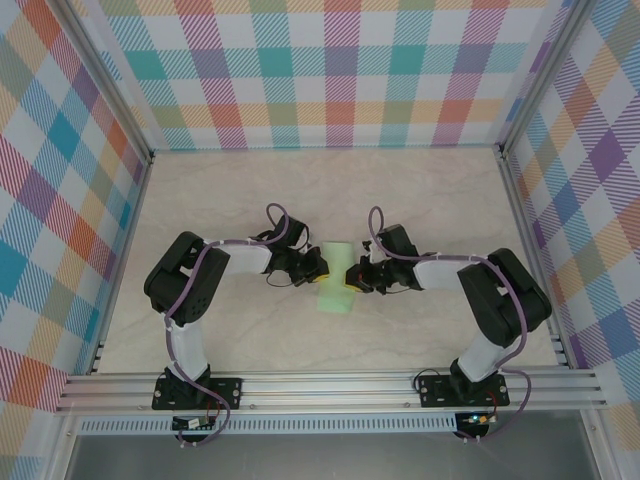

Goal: Fold a paper plane with a square sheet of paper (pick it up from the middle)
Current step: Fold the square sheet of paper in half at the center of the table.

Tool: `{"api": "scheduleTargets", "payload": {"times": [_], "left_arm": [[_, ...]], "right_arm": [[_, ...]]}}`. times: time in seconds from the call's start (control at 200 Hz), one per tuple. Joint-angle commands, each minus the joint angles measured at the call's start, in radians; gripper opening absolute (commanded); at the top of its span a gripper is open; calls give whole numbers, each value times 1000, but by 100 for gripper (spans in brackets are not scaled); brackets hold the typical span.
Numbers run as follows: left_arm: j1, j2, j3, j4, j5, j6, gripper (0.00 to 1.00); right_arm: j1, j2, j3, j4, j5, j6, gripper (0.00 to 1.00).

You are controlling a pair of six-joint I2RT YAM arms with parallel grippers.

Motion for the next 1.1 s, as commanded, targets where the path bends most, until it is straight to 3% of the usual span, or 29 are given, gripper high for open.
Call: {"api": "scheduleTargets", "payload": {"times": [0.0, 0.395, 0.765, 1.095], "left_arm": [[-9, 83, -22, -125, -87, 29, 0], [-9, 82, -22, -137, -92, 39, 0], [-10, 90, -16, -140, -92, 41, 0], [-9, 90, -16, -141, -90, 41, 0]], "right_arm": [[-2, 2, -35, 8, -35, -16, 1], [-2, 91, -127, 100, -16, -12, 0], [18, -63, -151, 103, -59, -6, 2], [52, 26, -193, 114, -21, -29, 1]]}}
